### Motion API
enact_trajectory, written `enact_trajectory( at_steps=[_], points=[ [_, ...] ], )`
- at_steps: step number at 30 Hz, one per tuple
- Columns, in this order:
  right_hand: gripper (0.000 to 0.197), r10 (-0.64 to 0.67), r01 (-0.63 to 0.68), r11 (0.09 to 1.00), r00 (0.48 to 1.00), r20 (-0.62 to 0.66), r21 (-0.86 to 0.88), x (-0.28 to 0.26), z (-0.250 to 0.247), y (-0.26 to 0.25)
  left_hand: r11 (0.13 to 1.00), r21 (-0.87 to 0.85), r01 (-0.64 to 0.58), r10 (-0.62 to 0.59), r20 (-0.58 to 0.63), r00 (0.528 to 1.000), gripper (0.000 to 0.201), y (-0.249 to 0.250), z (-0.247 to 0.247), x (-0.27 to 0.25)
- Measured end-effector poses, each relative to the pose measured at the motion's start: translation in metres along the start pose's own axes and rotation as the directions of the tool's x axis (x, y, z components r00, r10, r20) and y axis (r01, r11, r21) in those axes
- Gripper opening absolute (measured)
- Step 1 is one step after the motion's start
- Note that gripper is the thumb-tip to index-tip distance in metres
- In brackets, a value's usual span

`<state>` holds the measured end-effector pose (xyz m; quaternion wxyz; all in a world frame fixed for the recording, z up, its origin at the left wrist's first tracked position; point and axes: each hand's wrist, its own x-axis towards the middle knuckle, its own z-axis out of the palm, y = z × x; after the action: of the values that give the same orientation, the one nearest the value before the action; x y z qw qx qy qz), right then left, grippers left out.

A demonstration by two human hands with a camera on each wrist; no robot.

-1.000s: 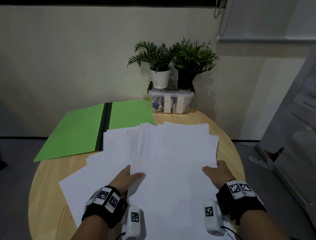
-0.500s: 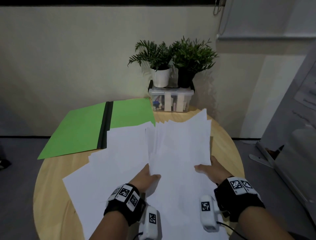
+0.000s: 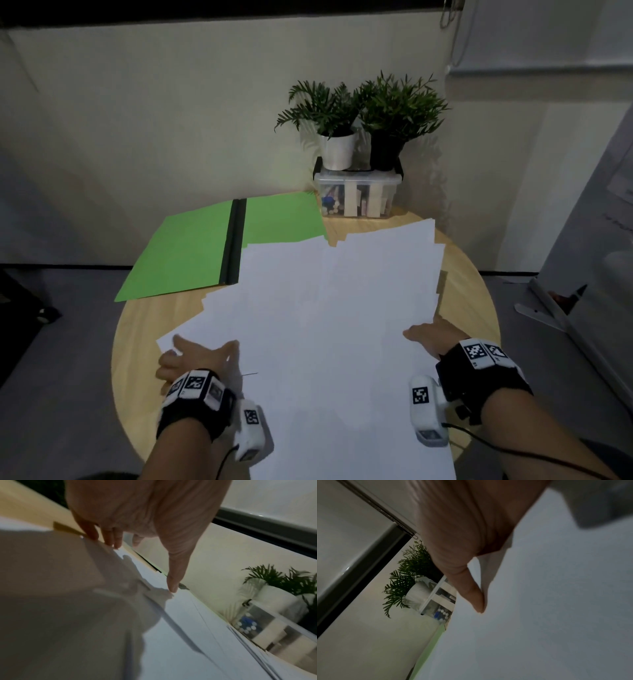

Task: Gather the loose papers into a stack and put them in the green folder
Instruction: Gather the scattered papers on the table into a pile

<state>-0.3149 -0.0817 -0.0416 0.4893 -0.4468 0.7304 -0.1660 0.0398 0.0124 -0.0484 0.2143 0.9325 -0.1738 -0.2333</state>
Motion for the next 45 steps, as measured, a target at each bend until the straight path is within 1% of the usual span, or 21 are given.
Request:
enact_trajectory(
  at_steps=[2, 5, 6, 7, 9, 11, 13, 15, 18, 21, 25, 29, 32, 34, 36, 38, 40, 42, 43, 44, 45],
  points=[
    [0.076, -0.022, 0.023, 0.999, 0.999, 0.040, -0.027, -0.002, 0.002, 0.000, 0.998, -0.045, 0.045, -0.043, 0.027, 0.999, 0.105, -0.002, -0.011, 0.002],
    [0.092, -0.056, 0.052, 0.997, 0.996, 0.064, 0.061, 0.008, 0.012, 0.006, 0.998, -0.063, 0.031, -0.022, 0.134, 0.991, 0.081, -0.002, -0.022, 0.003],
    [0.102, -0.067, 0.064, 0.997, 0.996, 0.063, 0.050, 0.008, 0.014, 0.007, 0.997, -0.069, 0.037, -0.027, 0.142, 0.989, 0.084, -0.004, -0.024, 0.005],
    [0.102, -0.075, 0.074, 0.997, 0.996, 0.053, 0.015, 0.006, 0.014, 0.003, 0.994, -0.090, 0.067, -0.055, 0.131, 0.990, 0.093, -0.008, -0.026, 0.009],
    [0.074, -0.082, 0.082, 0.996, 0.997, 0.009, 0.037, 0.008, 0.012, 0.004, 0.980, -0.149, 0.129, -0.109, 0.133, 0.985, 0.106, -0.015, -0.030, 0.017],
    [0.064, -0.054, 0.055, 0.997, 0.998, -0.018, 0.047, 0.011, 0.006, 0.007, 0.949, -0.253, 0.187, -0.147, 0.169, 0.975, 0.109, -0.022, -0.032, 0.026],
    [0.073, -0.041, 0.041, 0.999, 0.999, -0.017, 0.031, 0.010, 0.004, 0.008, 0.902, -0.359, 0.241, -0.182, 0.192, 0.964, 0.114, -0.030, -0.030, 0.038],
    [0.084, -0.086, 0.087, 0.996, 0.995, -0.050, 0.013, 0.023, 0.006, 0.017, 0.861, -0.436, 0.262, -0.198, 0.188, 0.962, 0.116, -0.039, -0.028, 0.047],
    [0.103, -0.157, 0.159, 0.987, 0.982, -0.106, 0.004, 0.033, 0.017, 0.025, 0.855, -0.480, 0.195, -0.109, 0.203, 0.973, 0.085, -0.038, -0.028, 0.034],
    [0.085, -0.192, 0.190, 0.981, 0.974, -0.120, -0.026, 0.009, 0.022, 0.010, 0.871, -0.481, 0.096, 0.030, 0.246, 0.969, 0.038, -0.034, -0.019, 0.026],
    [0.064, -0.259, 0.261, 0.965, 0.959, -0.115, 0.003, 0.006, 0.029, 0.004, 0.910, -0.414, -0.007, 0.152, 0.319, 0.935, 0.024, -0.019, -0.013, 0.020],
    [0.062, -0.220, 0.223, 0.975, 0.969, -0.116, 0.010, 0.006, 0.036, -0.001, 0.924, -0.377, -0.069, 0.239, 0.427, 0.872, 0.034, -0.004, 0.003, 0.011],
    [0.068, -0.178, 0.178, 0.984, 0.964, -0.197, -0.022, 0.004, 0.034, -0.006, 0.918, -0.392, -0.058, 0.266, 0.501, 0.823, 0.024, 0.002, 0.011, 0.007],
    [0.066, -0.157, 0.152, 0.988, 0.963, -0.220, -0.040, 0.006, 0.030, -0.006, 0.886, -0.463, -0.007, 0.260, 0.485, 0.835, 0.034, 0.004, 0.009, 0.011],
    [0.061, -0.155, 0.129, 0.983, 0.964, -0.214, -0.132, 0.004, 0.030, -0.006, 0.870, -0.490, -0.051, 0.278, 0.403, 0.872, 0.049, 0.006, 0.010, 0.024],
    [0.060, -0.170, 0.138, 0.972, 0.972, -0.161, -0.191, 0.001, 0.032, -0.010, 0.882, -0.461, -0.096, 0.307, 0.410, 0.859, 0.048, 0.013, 0.011, 0.024],
    [0.049, -0.188, 0.178, 0.975, 0.980, -0.071, -0.134, 0.006, 0.039, -0.013, 0.889, -0.430, -0.155, 0.364, 0.461, 0.809, 0.043, 0.025, 0.013, 0.010],
    [0.020, -0.167, 0.163, 0.978, 0.986, -0.018, -0.128, 0.008, 0.041, -0.018, 0.876, -0.438, -0.201, 0.427, 0.513, 0.744, 0.043, 0.034, 0.020, -0.001],
    [0.009, -0.164, 0.160, 0.978, 0.986, -0.022, -0.134, 0.009, 0.040, -0.021, 0.868, -0.462, -0.180, 0.442, 0.556, 0.704, 0.042, 0.037, 0.020, -0.007],
    [0.018, -0.146, 0.140, 0.982, 0.988, -0.041, -0.125, 0.009, 0.036, -0.024, 0.860, -0.497, -0.118, 0.432, 0.586, 0.685, 0.042, 0.037, 0.022, -0.006],
    [0.022, -0.138, 0.131, 0.984, 0.989, -0.055, -0.121, 0.010, 0.033, -0.026, 0.849, -0.525, -0.054, 0.411, 0.593, 0.692, 0.040, 0.036, 0.023, -0.003]
  ],
)
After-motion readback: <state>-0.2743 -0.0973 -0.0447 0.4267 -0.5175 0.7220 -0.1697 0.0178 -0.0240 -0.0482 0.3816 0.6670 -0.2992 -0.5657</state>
